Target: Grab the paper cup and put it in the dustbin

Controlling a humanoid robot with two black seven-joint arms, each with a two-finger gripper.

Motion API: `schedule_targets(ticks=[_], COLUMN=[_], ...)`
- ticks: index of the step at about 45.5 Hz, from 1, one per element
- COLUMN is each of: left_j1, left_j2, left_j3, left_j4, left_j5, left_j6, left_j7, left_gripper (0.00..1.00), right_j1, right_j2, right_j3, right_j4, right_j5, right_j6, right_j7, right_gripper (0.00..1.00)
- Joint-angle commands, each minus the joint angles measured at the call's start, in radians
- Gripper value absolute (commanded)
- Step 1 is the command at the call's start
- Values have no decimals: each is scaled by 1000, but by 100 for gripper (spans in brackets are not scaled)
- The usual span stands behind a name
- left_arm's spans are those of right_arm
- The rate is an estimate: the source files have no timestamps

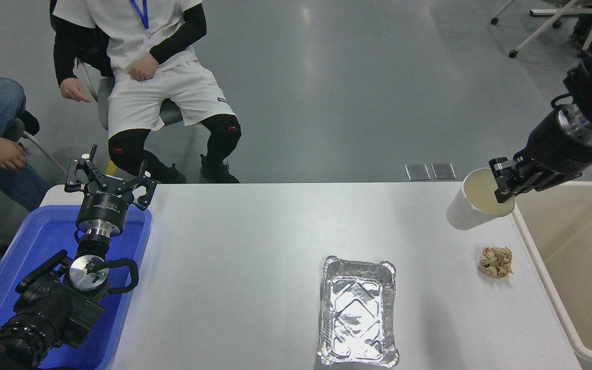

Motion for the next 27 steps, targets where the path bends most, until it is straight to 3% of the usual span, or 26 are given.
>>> schedule_targets(ticks=[1,15,27], left_j1=[0,0,0], left_j2=[0,0,0], left_j3=[0,0,-1], left_j4=[0,0,0], left_j5=[0,0,0], left_j6=[0,0,0], left_j7=[0,0,0], left_gripper=[99,99,99], right_j1=[91,111,58], right_j2=[-3,-6,-135], right_j3=[0,-8,-6], right_j4=[2,-1,-39], right_j5=[-6,-29,-123], right_j6=[3,3,3], right_j7=[-19,-20,-63], right_gripper=[0,0,0])
